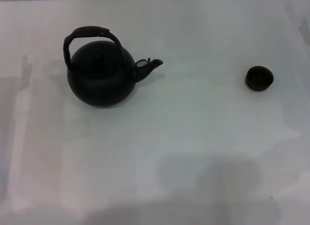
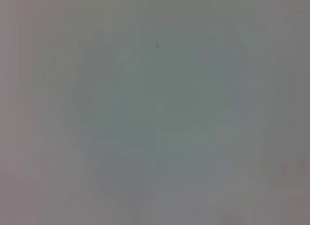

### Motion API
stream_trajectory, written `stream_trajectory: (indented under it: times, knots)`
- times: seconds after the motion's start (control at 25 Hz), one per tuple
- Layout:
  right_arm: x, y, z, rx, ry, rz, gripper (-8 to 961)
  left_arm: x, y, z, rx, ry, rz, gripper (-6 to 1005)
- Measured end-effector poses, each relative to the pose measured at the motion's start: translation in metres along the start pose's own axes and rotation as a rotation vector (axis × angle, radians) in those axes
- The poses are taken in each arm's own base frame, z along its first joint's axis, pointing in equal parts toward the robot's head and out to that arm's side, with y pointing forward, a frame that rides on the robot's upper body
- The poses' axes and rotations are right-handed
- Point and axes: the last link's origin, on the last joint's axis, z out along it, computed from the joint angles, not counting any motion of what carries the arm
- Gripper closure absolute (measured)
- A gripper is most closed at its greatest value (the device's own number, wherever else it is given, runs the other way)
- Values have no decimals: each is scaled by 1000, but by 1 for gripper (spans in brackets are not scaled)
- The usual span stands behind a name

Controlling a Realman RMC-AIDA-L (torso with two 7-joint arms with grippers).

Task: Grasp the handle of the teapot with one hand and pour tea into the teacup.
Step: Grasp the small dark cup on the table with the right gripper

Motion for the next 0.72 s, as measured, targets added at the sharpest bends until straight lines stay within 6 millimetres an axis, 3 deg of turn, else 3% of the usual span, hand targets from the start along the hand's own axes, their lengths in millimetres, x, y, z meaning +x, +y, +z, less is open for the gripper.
stream_trajectory:
  times: [0.52,0.72]
  knots:
    - [2,8,3,-25,17,29,125,3,1,2,-8,12,0,242]
    - [-21,29,21,-221,58,35,125,3,-2,1,-3,10,6,242]
